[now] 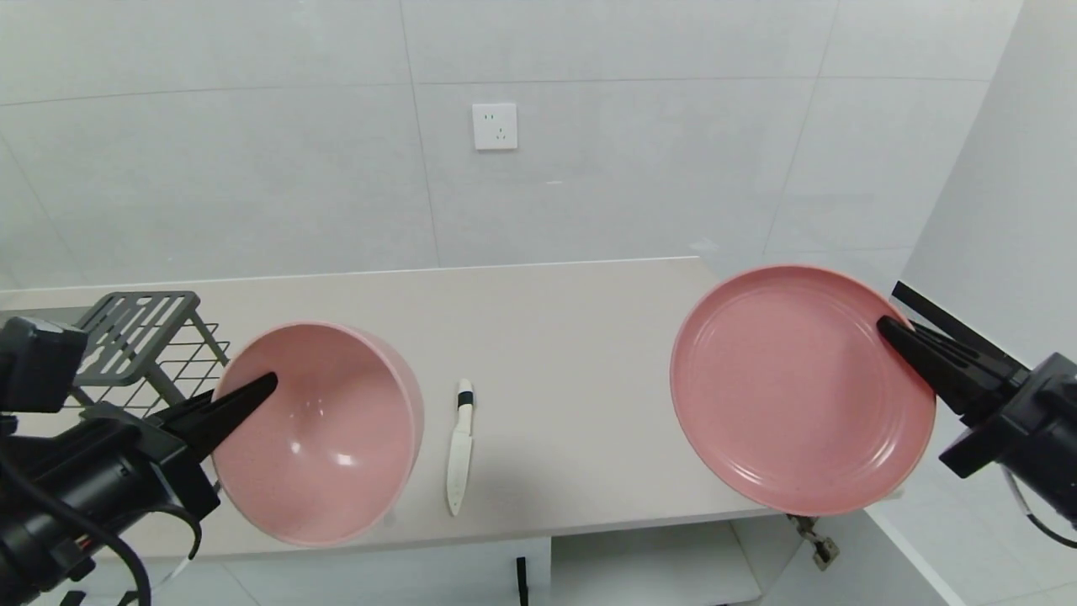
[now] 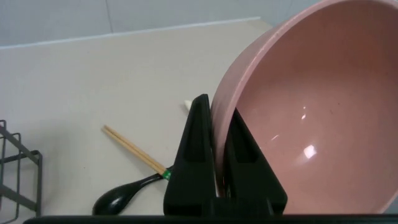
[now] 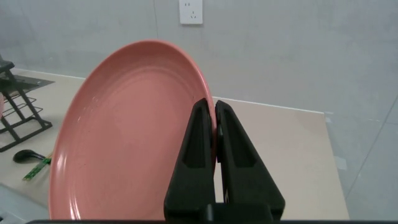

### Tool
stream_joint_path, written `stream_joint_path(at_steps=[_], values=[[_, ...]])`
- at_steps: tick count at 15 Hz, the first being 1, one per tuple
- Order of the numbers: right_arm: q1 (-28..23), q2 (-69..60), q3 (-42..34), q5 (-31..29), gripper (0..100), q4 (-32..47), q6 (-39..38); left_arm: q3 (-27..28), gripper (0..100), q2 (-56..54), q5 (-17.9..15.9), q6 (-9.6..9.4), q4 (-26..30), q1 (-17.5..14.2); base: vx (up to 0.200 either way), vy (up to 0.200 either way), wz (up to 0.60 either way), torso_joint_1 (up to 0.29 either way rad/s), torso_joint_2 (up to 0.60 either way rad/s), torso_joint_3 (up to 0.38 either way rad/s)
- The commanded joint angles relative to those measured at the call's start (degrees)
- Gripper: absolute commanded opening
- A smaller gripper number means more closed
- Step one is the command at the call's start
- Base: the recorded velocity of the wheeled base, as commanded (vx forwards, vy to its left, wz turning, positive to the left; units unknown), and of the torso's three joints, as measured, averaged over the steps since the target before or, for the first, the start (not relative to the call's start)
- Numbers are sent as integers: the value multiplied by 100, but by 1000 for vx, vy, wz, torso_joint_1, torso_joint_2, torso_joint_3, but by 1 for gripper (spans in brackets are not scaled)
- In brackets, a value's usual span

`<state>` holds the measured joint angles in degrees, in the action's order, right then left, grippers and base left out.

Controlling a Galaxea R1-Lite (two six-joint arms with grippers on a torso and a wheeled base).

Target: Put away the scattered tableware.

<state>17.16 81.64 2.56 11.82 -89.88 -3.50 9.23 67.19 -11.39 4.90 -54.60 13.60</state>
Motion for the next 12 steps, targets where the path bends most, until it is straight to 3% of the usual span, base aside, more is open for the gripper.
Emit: stream_joint_path(at_steps=[1, 4, 8, 12], values=[[6, 10, -10, 4, 0, -12, 7, -105, 0, 48, -4, 2, -165, -7, -200, 0, 0, -12, 7, 7], [24, 10, -27, 4, 0, -12, 25, -123, 0, 57, -4, -7, -147, -7, -200, 0, 0, -4, -2, 2], [15, 1, -10, 4, 0, -12, 157, -167, 0, 39, -4, -24, -165, 46, 0, 0, 0, -3, 14, 13], [24, 1, -45, 4, 0, -12, 227, -211, 0, 31, -13, -15, -165, 222, 0, 0, 0, -161, 360, 187]])
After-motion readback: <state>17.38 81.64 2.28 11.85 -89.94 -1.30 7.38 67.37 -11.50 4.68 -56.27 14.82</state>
